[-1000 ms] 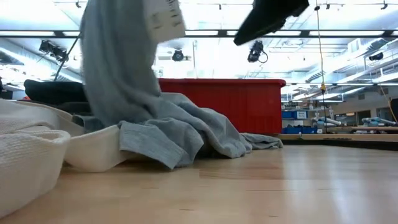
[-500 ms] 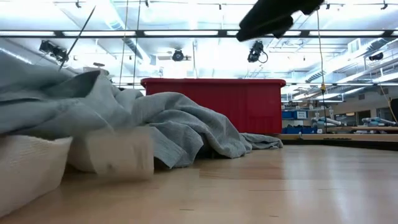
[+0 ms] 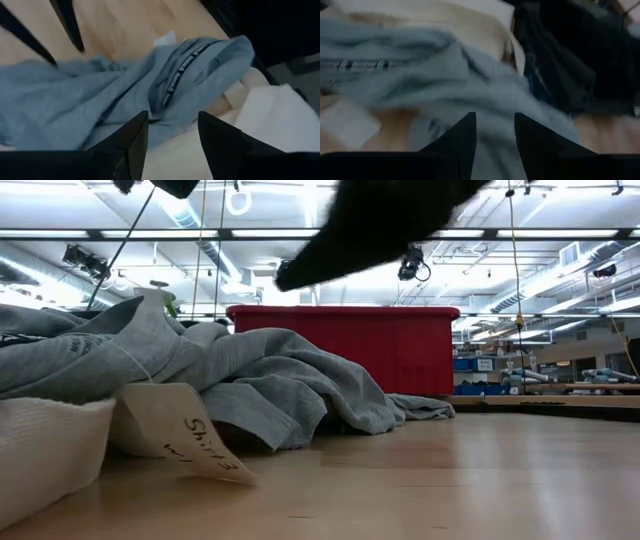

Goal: Fold Laundry from Bin
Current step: Fold the gray shirt

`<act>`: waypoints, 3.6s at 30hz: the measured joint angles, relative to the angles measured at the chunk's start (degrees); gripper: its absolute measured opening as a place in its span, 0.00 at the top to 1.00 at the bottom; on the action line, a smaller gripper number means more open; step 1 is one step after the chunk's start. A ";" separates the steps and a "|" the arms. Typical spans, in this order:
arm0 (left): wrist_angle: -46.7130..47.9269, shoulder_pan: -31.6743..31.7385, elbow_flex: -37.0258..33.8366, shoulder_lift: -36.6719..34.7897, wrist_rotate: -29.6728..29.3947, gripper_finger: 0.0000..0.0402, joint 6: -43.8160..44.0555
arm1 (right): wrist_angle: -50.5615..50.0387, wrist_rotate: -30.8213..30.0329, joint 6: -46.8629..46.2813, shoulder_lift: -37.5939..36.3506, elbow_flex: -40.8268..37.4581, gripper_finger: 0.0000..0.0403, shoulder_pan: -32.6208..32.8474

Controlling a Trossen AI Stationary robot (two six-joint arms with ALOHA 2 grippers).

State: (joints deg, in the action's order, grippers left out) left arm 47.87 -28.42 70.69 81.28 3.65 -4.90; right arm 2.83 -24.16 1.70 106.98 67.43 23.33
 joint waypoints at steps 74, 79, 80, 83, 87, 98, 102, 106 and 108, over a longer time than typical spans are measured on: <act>-47.41 7.76 -44.03 -27.67 -17.87 0.70 10.71 | -84.79 18.73 -80.59 3.32 20.93 0.65 24.33; -54.35 14.96 -44.04 -18.93 -11.66 0.70 9.92 | -92.96 16.50 -86.34 3.02 25.77 0.65 24.74; -56.20 16.05 -44.03 -17.23 -10.92 0.70 9.49 | -92.56 13.52 -85.54 2.71 25.96 0.65 24.76; -57.63 19.04 -42.60 -12.15 -9.54 0.70 6.44 | -92.73 0.58 -83.39 2.49 25.95 0.65 23.30; -57.77 21.47 -39.29 -7.16 -9.47 0.70 3.22 | -92.61 -3.70 -78.49 2.40 24.39 0.67 17.89; -57.02 23.11 -36.70 -5.72 -9.42 0.70 -4.17 | -72.47 -10.99 -60.12 -12.74 1.40 0.71 2.23; -58.13 22.98 -36.71 -6.51 -9.98 0.70 -8.16 | -51.01 -10.43 -50.32 -23.91 -12.39 0.72 -6.73; -59.02 23.24 -36.73 -6.15 -10.00 0.70 -8.70 | -30.43 -5.97 -37.25 -29.39 -23.74 0.71 -17.22; -58.90 23.45 -36.73 -5.89 -10.00 0.70 -8.63 | -22.84 -1.84 -30.63 -29.73 -27.49 0.69 -22.99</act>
State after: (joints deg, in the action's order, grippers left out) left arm -11.03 -4.97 33.95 75.38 -6.36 -13.53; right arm -20.01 -25.99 -28.94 77.25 39.94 0.34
